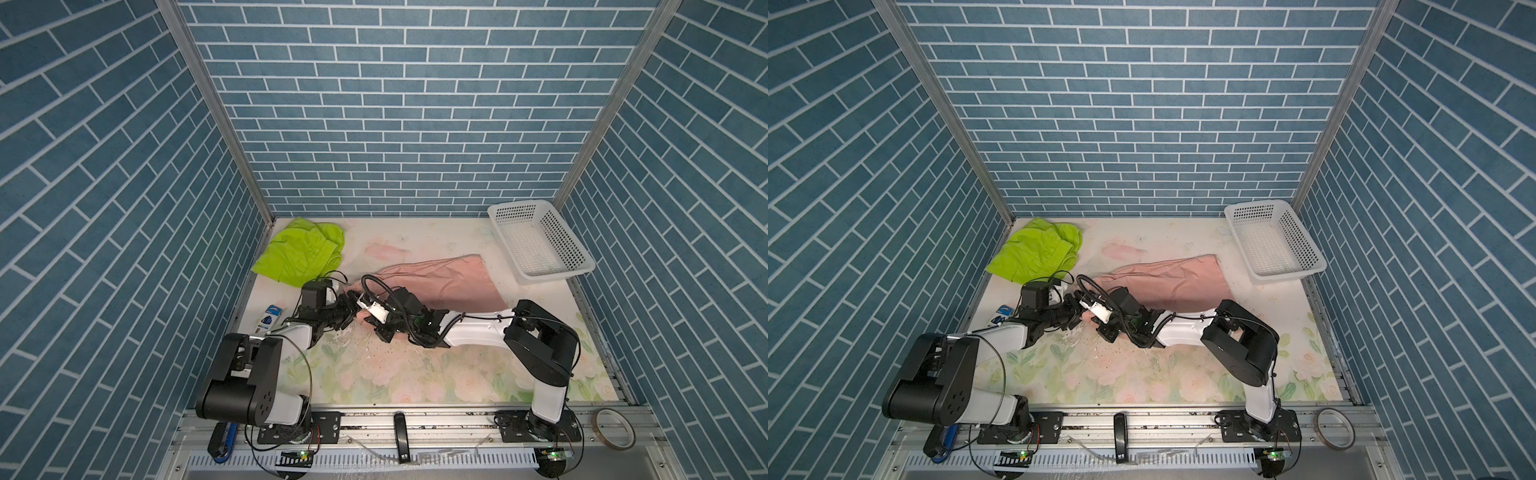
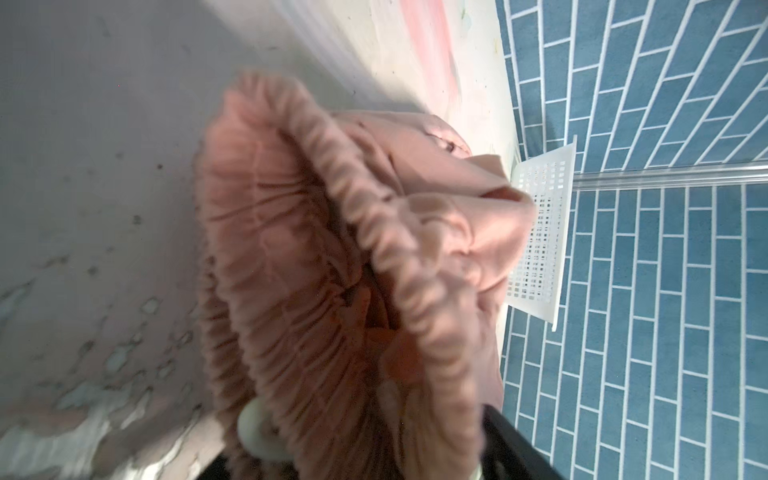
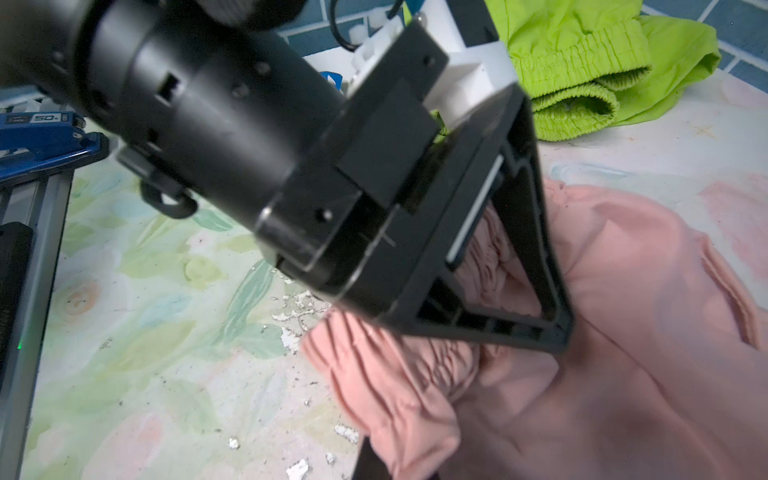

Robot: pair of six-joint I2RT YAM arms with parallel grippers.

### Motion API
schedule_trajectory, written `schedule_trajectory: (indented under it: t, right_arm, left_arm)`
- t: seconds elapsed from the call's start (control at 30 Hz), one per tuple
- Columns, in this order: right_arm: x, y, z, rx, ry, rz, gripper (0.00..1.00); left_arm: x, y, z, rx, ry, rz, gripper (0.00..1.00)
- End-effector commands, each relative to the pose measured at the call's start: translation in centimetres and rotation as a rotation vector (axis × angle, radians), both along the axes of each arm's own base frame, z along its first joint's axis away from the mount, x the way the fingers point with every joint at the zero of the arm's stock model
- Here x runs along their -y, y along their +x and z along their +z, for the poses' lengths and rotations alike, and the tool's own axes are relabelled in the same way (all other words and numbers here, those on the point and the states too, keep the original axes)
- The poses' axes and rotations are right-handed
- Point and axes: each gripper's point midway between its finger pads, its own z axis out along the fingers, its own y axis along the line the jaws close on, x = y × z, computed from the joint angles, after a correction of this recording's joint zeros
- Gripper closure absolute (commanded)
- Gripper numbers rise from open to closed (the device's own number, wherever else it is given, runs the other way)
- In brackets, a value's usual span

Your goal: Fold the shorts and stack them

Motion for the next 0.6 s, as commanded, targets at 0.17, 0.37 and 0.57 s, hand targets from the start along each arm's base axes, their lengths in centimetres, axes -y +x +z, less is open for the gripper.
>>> schedule_trajectory:
  t: [0.17, 0.37, 0.57]
  right_arm:
    - [0.4, -1.5, 5.5, 0.020, 0.111, 0.025, 0.50]
    - [7.2, -1.0, 6.2, -0.039, 0.044, -0.078, 0.47]
    - [11.0, -0.7, 2.9, -0.106, -0.070, -0.149, 0.61]
  left_arm:
    - [0.2, 0.2, 1.4, 0.042, 0.079, -0.071, 0.88]
    - [-1.8, -1.7, 5.8, 0.076, 0.062, -0.066, 1.00]
    - [-5.0, -5.0, 8.3, 0.016, 0.193, -0.049, 1.00]
